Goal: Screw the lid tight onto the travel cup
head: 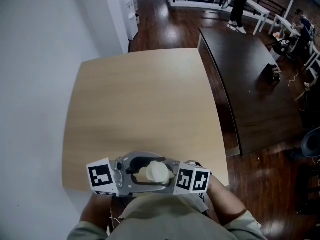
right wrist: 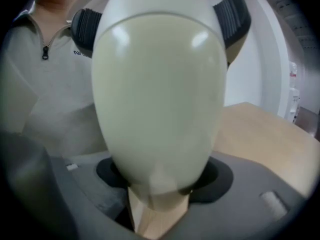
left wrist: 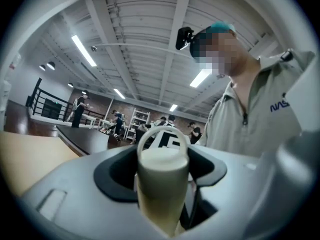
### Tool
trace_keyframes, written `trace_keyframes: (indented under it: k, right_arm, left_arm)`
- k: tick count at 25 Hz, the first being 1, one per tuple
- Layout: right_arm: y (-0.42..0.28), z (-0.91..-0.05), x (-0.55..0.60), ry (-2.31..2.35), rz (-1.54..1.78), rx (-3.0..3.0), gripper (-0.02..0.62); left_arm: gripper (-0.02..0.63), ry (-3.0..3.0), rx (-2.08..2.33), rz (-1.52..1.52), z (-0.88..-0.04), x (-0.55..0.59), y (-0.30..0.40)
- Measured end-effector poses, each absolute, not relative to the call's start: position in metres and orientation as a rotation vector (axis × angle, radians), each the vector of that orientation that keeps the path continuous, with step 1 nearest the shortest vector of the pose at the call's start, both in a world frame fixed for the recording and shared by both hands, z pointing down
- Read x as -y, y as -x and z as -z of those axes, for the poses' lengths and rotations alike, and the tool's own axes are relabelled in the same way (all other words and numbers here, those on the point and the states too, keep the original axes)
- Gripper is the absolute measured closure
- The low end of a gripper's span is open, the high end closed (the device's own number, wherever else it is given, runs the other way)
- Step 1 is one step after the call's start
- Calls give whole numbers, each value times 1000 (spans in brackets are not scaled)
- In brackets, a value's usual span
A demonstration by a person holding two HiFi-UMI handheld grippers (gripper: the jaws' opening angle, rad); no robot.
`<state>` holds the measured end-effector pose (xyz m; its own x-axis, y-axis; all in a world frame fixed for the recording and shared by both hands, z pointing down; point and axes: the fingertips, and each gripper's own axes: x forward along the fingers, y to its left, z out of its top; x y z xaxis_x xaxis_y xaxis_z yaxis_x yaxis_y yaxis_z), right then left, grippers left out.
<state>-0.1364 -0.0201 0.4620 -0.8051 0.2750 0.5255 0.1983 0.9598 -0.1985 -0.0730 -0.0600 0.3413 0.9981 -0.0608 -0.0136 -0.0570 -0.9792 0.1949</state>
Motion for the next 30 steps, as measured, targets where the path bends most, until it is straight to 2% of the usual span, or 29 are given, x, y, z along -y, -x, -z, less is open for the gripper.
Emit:
trace_keyframes:
  k: [2,5,9,15,17,23,30]
  right_arm:
    - [137,-466,30,282,-185,2586,295]
    - [139,-478,61,51,-156,2704,295]
    - [124,-506,112,-340,-34,2738,295]
    - [98,-574,150,-620,-29,2673,295]
    - [90,-591,155,-661,-26,2653,295]
    - [79,-618,167,-700,-26,2636,295]
    - [72,-639,167,-690,-81,2627,295]
  left_arm:
    - [300,-2927,149,34,-349,69,72]
    - [236,-2868,323,46,-365,86,78]
    - [235,-2737,586,101,-389,107,98]
    - [376,-2471,824,166,-437,108,117]
    - [383,-2408,865,173,-449,101,116]
    - [477,-2258,977,180,-479,88,111]
    - [513,-2211,1058,210,-482,89,97]
